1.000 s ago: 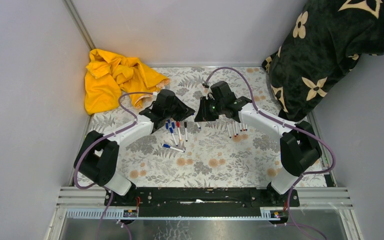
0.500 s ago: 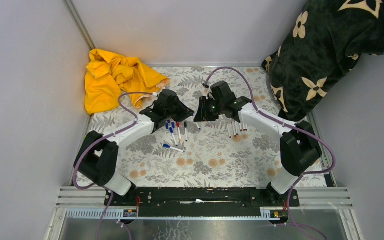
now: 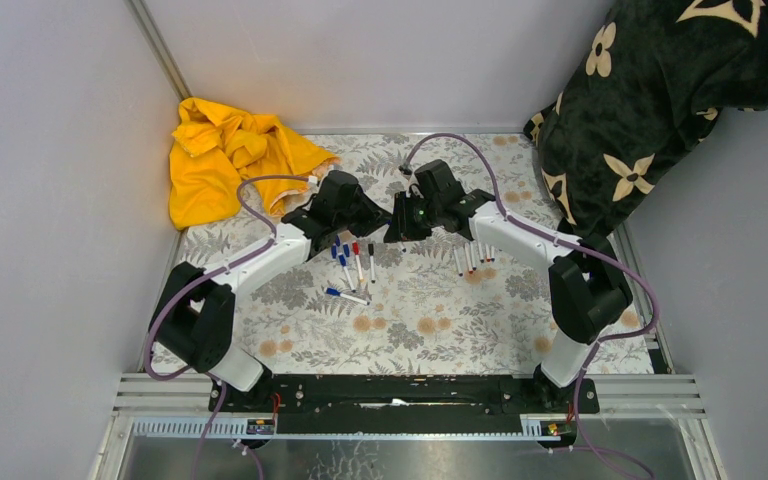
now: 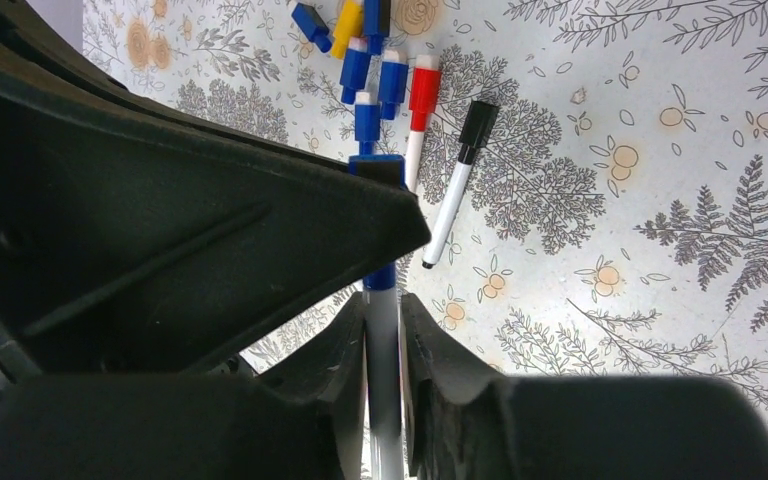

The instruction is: Open the pen caps

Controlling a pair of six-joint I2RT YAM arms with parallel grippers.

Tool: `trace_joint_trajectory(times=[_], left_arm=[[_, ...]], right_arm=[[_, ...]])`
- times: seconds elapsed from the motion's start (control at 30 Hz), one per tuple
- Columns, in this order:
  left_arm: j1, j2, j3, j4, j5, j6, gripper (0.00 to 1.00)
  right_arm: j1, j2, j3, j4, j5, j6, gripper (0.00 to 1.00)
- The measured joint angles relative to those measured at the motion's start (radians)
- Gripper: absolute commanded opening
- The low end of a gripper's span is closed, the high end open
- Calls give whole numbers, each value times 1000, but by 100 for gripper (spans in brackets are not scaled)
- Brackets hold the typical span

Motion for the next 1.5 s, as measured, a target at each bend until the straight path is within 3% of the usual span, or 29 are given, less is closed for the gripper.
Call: trace_joint_trajectory(times=[0.1, 0.47, 0.77, 1.0, 1.1, 1.37, 1.5], left_arm=[[0, 5, 0, -2, -1, 0, 0], [-8, 19, 26, -45, -75, -7, 0], [-21, 69, 80, -119, -82, -13, 0], [129, 72, 82, -115, -253, -33, 0], [142, 72, 82, -115, -274, -37, 0], [144, 102, 116, -211, -355, 47, 0], [145, 137, 117, -288, -401, 88, 7]], right_arm=[[4, 10, 8, -2, -7, -1, 0], [5, 18, 3, 8, -6, -5, 0], [5, -69, -188, 171, 16, 3, 0], [6, -198, -356, 63, 8, 3, 0], [6, -223, -374, 45, 10, 0, 0], [6, -224, -320, -34, 130, -77, 0], [6, -164, -263, -55, 257, -128, 0]])
